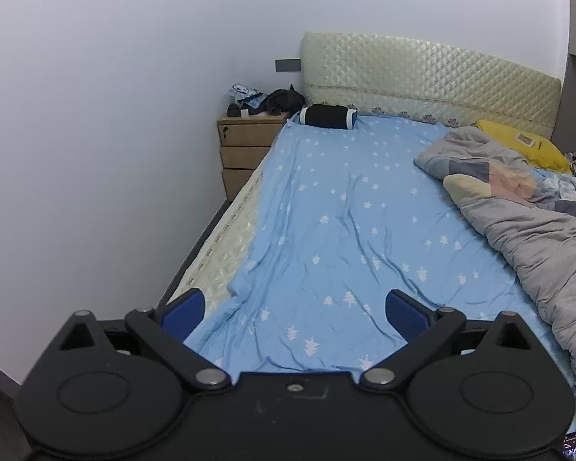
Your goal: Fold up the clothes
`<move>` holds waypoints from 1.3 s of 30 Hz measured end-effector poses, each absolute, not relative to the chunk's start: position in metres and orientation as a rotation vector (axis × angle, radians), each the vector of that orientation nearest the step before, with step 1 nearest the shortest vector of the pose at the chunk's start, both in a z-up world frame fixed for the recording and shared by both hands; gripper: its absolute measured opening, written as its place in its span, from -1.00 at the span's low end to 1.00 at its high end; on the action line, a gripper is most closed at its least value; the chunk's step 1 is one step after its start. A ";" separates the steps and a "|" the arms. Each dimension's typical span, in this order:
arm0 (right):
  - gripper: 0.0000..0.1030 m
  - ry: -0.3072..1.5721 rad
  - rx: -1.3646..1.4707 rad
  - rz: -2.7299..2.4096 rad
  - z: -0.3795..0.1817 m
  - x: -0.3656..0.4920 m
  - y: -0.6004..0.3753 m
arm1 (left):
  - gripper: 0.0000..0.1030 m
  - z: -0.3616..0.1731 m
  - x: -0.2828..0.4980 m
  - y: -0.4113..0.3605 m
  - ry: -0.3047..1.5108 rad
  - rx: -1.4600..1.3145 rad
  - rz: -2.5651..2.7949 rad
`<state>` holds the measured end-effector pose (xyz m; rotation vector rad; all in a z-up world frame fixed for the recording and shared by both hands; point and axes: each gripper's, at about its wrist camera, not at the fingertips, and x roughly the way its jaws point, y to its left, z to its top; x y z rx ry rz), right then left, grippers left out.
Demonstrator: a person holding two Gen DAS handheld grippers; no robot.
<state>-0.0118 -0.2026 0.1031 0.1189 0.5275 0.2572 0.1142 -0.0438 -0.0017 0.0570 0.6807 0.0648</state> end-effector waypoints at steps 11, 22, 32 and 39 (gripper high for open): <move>0.92 0.552 0.119 0.116 0.052 0.015 -0.240 | 0.95 0.011 0.100 -0.033 0.670 0.072 0.032; 0.90 0.610 0.081 0.080 0.009 0.029 -0.240 | 0.95 0.037 0.068 -0.022 0.680 0.045 -0.039; 0.89 0.647 0.082 0.069 0.003 0.038 -0.239 | 0.95 0.045 0.058 -0.024 0.659 0.066 -0.044; 0.89 0.673 0.074 0.070 0.000 0.039 -0.237 | 0.95 0.043 0.060 -0.024 0.665 0.062 -0.052</move>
